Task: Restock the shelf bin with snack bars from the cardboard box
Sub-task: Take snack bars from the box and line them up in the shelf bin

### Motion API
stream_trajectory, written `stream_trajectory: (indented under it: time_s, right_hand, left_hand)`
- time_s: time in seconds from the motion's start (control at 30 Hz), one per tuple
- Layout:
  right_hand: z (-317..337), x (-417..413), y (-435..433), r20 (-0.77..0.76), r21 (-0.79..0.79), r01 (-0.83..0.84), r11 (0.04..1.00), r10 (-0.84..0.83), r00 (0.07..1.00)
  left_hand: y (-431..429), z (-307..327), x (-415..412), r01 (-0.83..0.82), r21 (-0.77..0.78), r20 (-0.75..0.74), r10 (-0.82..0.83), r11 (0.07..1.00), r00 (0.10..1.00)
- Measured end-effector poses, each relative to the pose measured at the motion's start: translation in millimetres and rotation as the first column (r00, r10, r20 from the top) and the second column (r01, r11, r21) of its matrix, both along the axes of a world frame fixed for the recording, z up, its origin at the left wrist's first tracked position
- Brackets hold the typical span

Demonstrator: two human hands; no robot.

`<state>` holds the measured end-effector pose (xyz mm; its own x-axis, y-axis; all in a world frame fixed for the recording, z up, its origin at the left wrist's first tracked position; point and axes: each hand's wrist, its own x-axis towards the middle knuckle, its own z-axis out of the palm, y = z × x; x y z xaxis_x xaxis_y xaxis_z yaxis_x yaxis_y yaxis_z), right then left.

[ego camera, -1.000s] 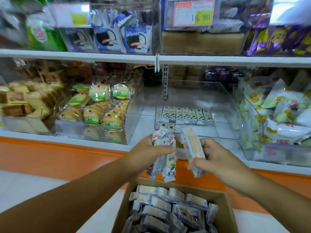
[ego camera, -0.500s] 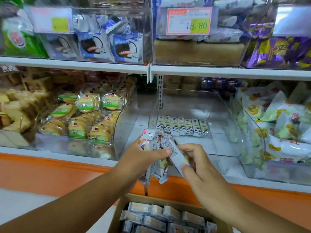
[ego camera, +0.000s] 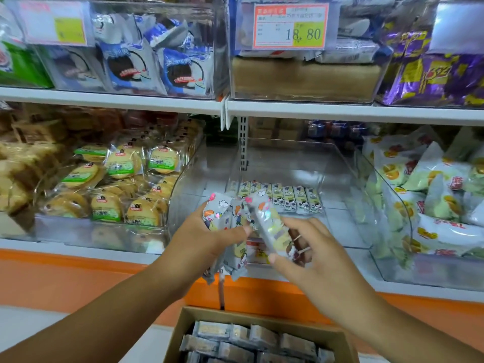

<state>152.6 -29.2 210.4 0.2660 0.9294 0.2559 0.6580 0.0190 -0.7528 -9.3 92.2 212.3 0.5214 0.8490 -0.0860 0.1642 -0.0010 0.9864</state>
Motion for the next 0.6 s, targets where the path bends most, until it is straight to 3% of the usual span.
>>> stream_trajectory:
  time_s: [0.1,0.2,0.27,0.33,0.47,0.6]
  right_hand:
    - [4,27,22,0.012,0.002,0.109,0.994,-0.109,0.994]
    - [2,59,48,0.16,-0.176,0.182,0.967,-0.154,0.975]
    - [-2,70,60,0.237,-0.358,0.214,0.909,-0.134,0.962]
    - [-5,72,72,0.222,-0.499,0.203,0.843,-0.103,0.97]
    - [-10,66,97,0.265,-0.627,0.173,0.76,-0.001,0.964]
    - [-15,60,112,0.261,-0.722,0.127,0.68,0.098,0.96]
  left_hand:
    - [6,8,-4,-0.111,0.075,-0.038,0.114,0.991,0.993]
    - [18,13,-11,-0.171,0.126,-0.054,0.179,0.977,0.982]
    - [23,13,-14,-0.194,0.149,-0.059,0.204,0.97,0.977]
    - [28,9,-16,-0.198,0.168,-0.07,0.213,0.966,0.975]
    - [33,-2,-18,-0.151,0.187,-0.137,0.178,0.971,0.974]
    - [33,-8,-15,-0.091,0.143,-0.109,0.107,0.985,0.988]
